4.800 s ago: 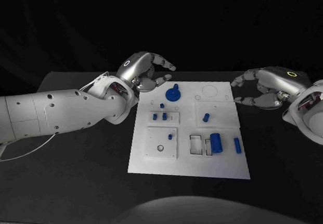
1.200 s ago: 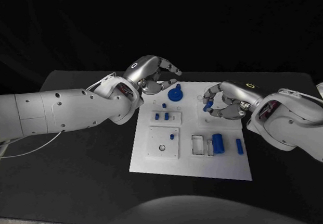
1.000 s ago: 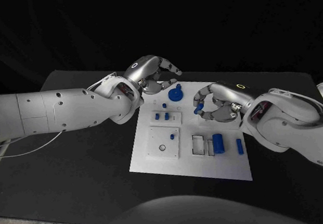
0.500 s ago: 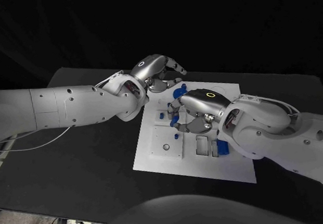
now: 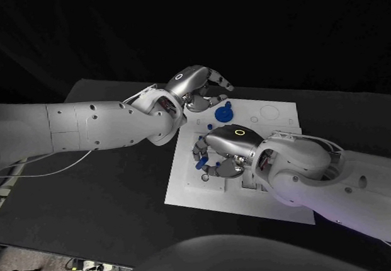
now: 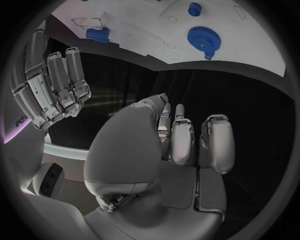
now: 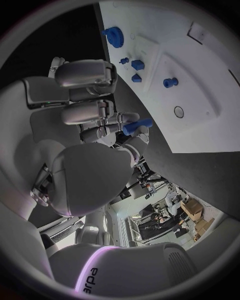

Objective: Assemble the parts on the task board

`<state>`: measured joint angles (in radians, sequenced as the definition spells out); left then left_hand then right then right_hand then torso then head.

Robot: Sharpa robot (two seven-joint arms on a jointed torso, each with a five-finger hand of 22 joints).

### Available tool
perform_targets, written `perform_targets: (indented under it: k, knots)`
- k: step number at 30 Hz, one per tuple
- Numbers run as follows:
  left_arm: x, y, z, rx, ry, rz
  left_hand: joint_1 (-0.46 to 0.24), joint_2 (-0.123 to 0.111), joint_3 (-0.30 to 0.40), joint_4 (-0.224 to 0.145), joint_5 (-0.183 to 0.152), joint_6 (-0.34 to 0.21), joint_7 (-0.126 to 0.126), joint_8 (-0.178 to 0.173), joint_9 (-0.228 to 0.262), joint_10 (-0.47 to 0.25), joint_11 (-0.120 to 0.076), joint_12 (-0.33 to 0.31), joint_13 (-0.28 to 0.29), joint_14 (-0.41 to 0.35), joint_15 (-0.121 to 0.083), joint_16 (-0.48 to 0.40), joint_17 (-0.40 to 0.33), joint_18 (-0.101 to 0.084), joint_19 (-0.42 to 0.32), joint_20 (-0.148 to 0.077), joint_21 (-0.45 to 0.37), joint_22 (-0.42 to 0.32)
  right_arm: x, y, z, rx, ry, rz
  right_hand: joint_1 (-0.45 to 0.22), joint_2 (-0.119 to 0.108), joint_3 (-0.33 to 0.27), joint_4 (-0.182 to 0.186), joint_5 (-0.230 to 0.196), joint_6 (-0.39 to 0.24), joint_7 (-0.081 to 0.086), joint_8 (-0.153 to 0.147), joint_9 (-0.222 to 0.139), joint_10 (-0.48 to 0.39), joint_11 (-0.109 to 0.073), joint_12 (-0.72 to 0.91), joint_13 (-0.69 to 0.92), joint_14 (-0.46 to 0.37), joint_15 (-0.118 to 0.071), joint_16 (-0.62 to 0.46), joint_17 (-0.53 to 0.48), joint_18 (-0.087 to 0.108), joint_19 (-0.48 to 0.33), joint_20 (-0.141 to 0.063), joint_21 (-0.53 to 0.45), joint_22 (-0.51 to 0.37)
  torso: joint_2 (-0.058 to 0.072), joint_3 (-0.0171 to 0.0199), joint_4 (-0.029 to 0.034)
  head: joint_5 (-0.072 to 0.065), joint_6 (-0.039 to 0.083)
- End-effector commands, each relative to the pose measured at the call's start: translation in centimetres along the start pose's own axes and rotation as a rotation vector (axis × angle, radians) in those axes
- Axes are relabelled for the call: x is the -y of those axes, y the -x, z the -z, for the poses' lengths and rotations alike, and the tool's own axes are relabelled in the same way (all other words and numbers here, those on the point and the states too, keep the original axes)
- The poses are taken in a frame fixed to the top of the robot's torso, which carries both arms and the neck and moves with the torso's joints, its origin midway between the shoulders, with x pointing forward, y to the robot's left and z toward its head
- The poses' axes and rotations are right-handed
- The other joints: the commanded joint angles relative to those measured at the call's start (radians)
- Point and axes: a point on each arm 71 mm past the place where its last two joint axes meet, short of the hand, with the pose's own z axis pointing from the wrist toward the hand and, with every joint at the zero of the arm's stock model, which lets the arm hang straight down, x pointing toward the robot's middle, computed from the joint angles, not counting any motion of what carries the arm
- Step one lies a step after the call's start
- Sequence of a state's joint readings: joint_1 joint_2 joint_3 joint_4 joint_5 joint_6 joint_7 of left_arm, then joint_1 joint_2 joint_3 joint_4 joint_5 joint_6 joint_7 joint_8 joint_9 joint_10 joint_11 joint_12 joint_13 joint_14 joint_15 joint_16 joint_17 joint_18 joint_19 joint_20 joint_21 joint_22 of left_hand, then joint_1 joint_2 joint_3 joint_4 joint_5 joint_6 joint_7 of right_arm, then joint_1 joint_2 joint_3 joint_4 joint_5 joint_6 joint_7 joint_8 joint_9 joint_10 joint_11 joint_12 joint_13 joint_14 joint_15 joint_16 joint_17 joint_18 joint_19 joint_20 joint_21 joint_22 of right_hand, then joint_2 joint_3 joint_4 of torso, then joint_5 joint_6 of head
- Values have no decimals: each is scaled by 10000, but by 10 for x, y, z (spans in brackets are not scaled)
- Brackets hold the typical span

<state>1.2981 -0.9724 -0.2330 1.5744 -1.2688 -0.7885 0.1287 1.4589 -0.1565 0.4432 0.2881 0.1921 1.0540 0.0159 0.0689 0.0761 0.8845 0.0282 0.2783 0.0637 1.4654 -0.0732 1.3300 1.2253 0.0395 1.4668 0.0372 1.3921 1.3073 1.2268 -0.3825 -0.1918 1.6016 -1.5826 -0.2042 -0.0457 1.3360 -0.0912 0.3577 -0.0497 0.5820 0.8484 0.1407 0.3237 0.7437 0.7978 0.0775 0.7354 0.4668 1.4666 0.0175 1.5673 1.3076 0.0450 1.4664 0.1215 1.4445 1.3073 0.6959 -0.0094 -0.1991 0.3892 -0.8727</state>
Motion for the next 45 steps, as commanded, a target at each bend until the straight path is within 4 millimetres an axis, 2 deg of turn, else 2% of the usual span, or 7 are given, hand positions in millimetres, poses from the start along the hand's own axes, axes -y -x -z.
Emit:
perform_targets:
  k: [1,5,10,20,32,45]
  knots:
    - [1,0,0,-29,20,63,90,10,65,22,45,16,44,-15,-7,-3,-3,-41,-7,381,89,-56,-7,-7,308,93,-44,2122,1,-6,0,-385,-64,395,87,51,87,-10,-66,-77,14,-62,14,-10,32,25,-3,1042,-53,35,2632,-77,403,-54,-61,2060,-6,3,-19,47,1]
    - [2,-1,0,-49,20,66,100,7,69,21,55,13,54,-17,-8,-2,3,-43,-8,379,92,-59,-12,-6,304,94,-51,2120,2,-10,2,-556,-176,452,100,50,103,-25,-70,-85,17,-72,12,-11,33,18,-2,1042,-53,35,2632,-77,402,-55,-62,2059,-13,-2,-35,61,1]
    - [3,-2,-1,-98,-22,92,111,5,74,19,65,9,64,-18,-9,-1,9,-45,-8,377,95,-62,-15,-3,299,96,-64,2117,2,-14,4,-606,-241,632,118,47,128,-48,-72,-99,23,-90,8,-16,38,3,-1,1042,-51,35,2632,-75,395,-54,-75,2055,-5,-1,-36,0,1]
    - [4,-4,-2,-183,-19,118,125,4,82,18,78,0,79,-22,-10,0,17,-48,-9,372,100,-74,-31,2,288,99,-89,2110,4,-19,5,-1028,-413,891,124,29,172,-80,-87,-152,46,-149,-15,-32,57,-35,0,1042,-39,35,2632,-72,385,-50,-92,2050,-7,-1,-7,-40,1]
    - [4,-4,-1,-232,0,145,126,4,83,20,79,-2,83,-22,-11,0,18,-49,-9,371,101,-75,-33,2,288,100,-89,2110,3,-31,-1,-1017,-447,809,102,20,190,-81,-117,-190,63,-193,-33,-46,73,-60,1,1042,-26,35,2632,-68,375,-43,-109,2044,14,5,0,21,1]
    - [5,-5,-1,-307,22,178,128,2,84,24,83,-7,92,-24,-12,-1,22,-52,-9,367,105,-84,-44,4,284,102,-99,2107,4,-36,-4,-826,-484,1018,137,31,232,-116,-111,-191,62,-216,-45,-45,71,-69,10,1042,-23,35,2632,-67,371,-38,-117,2042,-4,5,-22,50,1]
